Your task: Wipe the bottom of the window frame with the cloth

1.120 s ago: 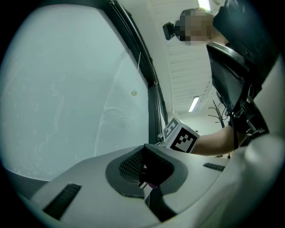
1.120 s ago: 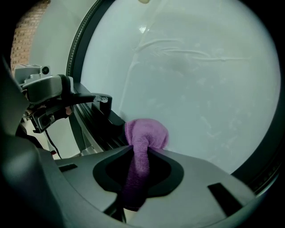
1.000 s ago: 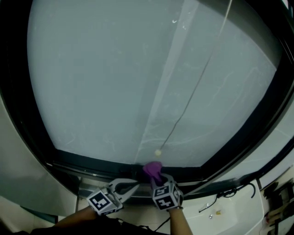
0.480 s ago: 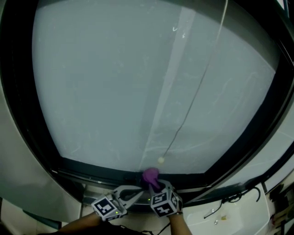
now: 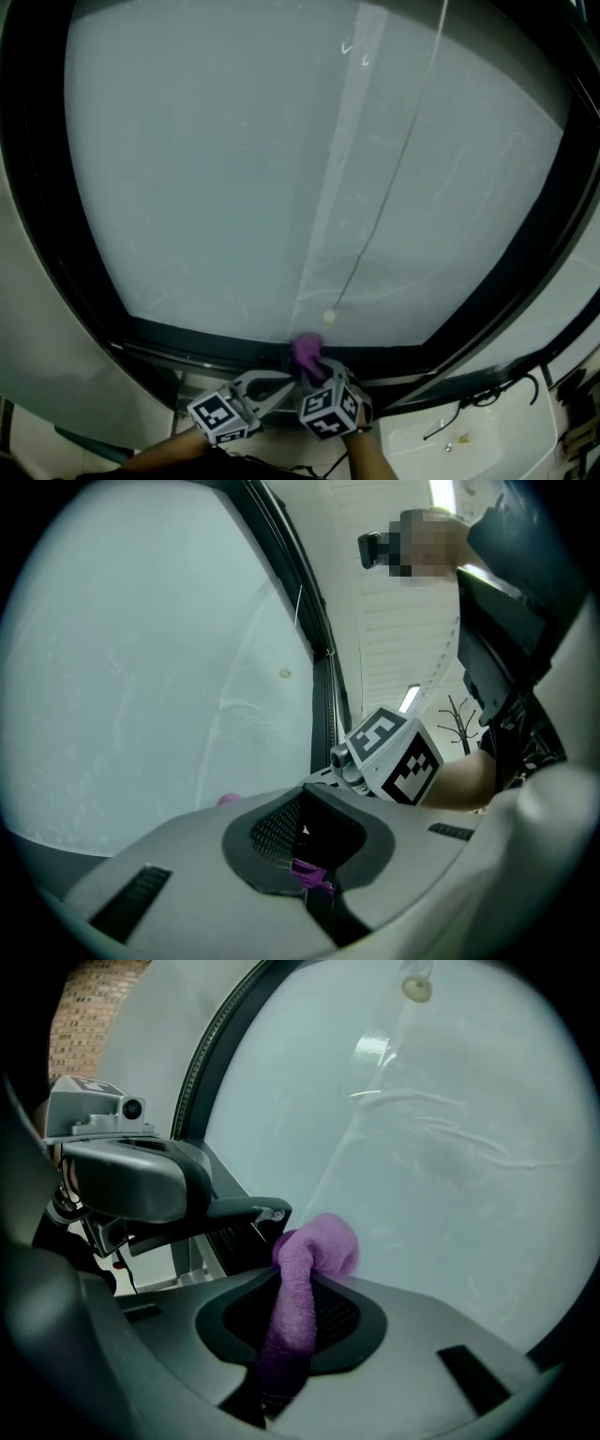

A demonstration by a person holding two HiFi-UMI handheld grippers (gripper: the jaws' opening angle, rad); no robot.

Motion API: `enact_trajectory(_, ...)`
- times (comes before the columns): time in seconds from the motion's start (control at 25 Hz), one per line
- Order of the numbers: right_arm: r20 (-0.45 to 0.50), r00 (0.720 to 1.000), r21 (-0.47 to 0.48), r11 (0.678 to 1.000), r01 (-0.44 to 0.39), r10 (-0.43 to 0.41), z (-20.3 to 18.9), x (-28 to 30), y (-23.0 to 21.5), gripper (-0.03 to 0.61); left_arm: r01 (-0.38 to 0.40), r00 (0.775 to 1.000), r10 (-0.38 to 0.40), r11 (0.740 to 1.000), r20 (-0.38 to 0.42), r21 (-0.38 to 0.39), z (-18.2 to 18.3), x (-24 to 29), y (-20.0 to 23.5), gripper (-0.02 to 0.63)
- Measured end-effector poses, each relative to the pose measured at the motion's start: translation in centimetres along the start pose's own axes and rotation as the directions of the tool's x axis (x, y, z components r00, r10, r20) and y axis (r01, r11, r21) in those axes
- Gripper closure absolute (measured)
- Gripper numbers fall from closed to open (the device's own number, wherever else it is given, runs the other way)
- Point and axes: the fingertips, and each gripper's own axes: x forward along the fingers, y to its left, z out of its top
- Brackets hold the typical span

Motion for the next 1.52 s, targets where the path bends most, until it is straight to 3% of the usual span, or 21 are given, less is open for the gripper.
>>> enact_trajectory(0.48, 0.089, 0.991, -0.033, 0.995, -0.098, 0.101, 0.9, -0.6, 2.5, 0.494, -0.050, 0.998, 0.050, 0.999, -0.026, -0.012, 0.3, 0.0, 0.0, 0.609)
enact_trajectory(0.8, 0.153, 0.974, -0.036, 0.986, -0.165, 0.169, 0.5, -0.9, 3.9, 0.494, -0.151, 0.989, 0.151, 0.989, -0.003, -0.003, -0.2, -1.8, 0.5, 0.609)
enact_trajectory(0.96, 0.179, 0.960, -0.049, 0.977, -0.209, 0.214, 0.3, -1.2, 4.5, 0.494, -0.264, 0.965, 0.264, 0.964, -0.006, -0.037, -0.2, -3.7, 0.6, 0.609)
enact_trajectory(1.2, 0.229, 0.938, -0.061, 0.966, -0.252, 0.259, 0.2, -1.3, 5.5, 0.494, -0.439, 0.898, 0.439, 0.898, 0.002, -0.043, -0.5, -7.7, 0.9, 0.609)
enact_trajectory(1.4, 0.279, 0.914, -0.051, 0.955, -0.292, 0.294, 0.0, -1.7, 6.9, 0.494, -0.528, 0.849, 0.528, 0.849, -0.017, -0.003, -1.1, -10.2, 0.1, 0.609)
enact_trajectory(1.52, 0.296, 0.911, -0.036, 0.956, -0.291, 0.288, -0.4, -1.6, 7.6, 0.494, -0.553, 0.832, 0.554, 0.833, -0.025, 0.020, -1.4, -10.8, -0.1, 0.609)
